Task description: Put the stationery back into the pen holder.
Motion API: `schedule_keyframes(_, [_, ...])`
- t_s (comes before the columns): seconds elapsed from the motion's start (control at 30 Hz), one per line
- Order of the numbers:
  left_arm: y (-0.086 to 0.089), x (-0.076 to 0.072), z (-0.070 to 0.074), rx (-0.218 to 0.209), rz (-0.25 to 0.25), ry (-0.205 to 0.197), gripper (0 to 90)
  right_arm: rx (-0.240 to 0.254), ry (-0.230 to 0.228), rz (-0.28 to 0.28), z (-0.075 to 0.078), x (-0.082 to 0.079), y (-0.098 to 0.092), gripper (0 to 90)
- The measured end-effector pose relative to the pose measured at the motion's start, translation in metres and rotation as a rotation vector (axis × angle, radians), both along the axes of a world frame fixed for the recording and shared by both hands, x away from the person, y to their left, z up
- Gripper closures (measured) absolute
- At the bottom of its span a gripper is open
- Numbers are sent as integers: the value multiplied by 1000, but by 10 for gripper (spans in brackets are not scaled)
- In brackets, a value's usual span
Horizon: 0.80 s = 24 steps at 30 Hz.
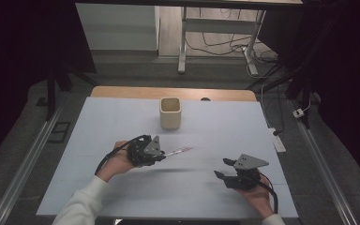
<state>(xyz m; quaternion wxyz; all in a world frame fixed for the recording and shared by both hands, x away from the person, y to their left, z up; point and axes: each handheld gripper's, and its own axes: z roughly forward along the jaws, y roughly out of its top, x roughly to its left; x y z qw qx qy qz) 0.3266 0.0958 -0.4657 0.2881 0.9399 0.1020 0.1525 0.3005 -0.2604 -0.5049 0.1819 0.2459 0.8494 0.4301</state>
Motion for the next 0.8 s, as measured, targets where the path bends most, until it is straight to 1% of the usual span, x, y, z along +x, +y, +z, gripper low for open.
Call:
schedule_keyframes(0.3, [-15, 0, -2, 16, -14, 2, 792, -14, -12, 20, 4, -3, 11, 384])
schedule_keyframes(0.37, [-18, 1, -3, 16, -15, 7, 792, -5, -8, 22, 5, -3, 12, 382])
schedule_keyframes(0.43, [-21, 1, -4, 25, -21, 8, 792, 0, -11, 25, 7, -3, 14, 380])
schedule_keyframes(0.6, [-31, 4, -5, 29, -30, 14, 792, 4, -15, 42, 10, -3, 21, 378])
schedule_keyframes(0.77, [-41, 4, -6, 43, -44, 15, 792, -3, -19, 49, 12, -4, 30, 376])
schedule_keyframes(0.8, [-43, 4, -6, 48, -44, 16, 792, 2, -21, 50, 13, -4, 31, 373])
